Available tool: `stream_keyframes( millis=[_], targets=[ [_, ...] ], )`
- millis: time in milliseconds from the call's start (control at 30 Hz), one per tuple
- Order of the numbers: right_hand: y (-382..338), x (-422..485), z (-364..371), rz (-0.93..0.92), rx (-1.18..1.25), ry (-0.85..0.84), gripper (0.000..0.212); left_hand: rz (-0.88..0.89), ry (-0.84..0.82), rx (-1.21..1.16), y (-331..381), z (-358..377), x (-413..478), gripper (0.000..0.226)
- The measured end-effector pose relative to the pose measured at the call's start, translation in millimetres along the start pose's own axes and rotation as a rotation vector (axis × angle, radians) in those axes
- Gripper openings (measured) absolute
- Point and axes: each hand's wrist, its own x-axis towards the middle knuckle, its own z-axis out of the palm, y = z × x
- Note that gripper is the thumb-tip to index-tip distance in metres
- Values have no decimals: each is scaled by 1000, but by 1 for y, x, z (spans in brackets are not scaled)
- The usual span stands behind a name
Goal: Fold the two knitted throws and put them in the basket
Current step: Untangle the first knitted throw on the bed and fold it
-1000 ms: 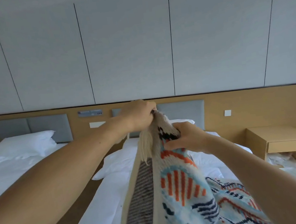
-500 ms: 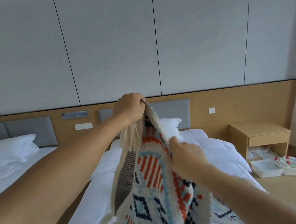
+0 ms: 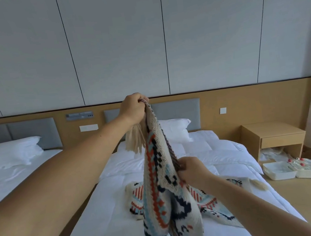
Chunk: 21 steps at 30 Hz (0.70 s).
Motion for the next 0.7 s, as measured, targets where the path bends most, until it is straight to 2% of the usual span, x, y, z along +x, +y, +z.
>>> stream_keyframes(
  millis=[67, 133, 233, 267, 333, 400, 467, 500, 567, 633, 700],
  targets=[
    [11, 1, 2, 20, -216, -71, 12, -19, 41, -32, -2, -4, 2, 32],
    [21, 4, -1, 53, -250, -18, 15, -50, 89, -75, -5, -11, 5, 32],
    [28, 2, -11, -33, -107, 261, 6, -87, 120, -116, -10, -20, 10, 31],
    [29, 0, -13, -82, -29, 330, 9, -104, 129, -135, -10, -21, 11, 31],
    [33, -9, -14, -219, 21, 342, 22, -133, 150, -180, -9, -23, 13, 32],
    [35, -20, -11, -363, -95, 288, 29, -135, 159, -195, -7, -22, 15, 33],
    [39, -22, -3, -503, -223, 253, 28, -122, 150, -190, -5, -19, 15, 32],
    [39, -22, 0, -507, -233, 220, 27, -115, 143, -186, -3, -17, 14, 32],
    [35, -24, 2, -342, -89, 104, 31, -100, 131, -186, -1, -14, 13, 32],
    [34, -29, 0, -143, 173, -106, 29, -99, 137, -185, 0, -13, 13, 32],
    [39, -31, 0, -74, 277, -275, 34, -103, 144, -180, -2, -15, 14, 33]
  ],
)
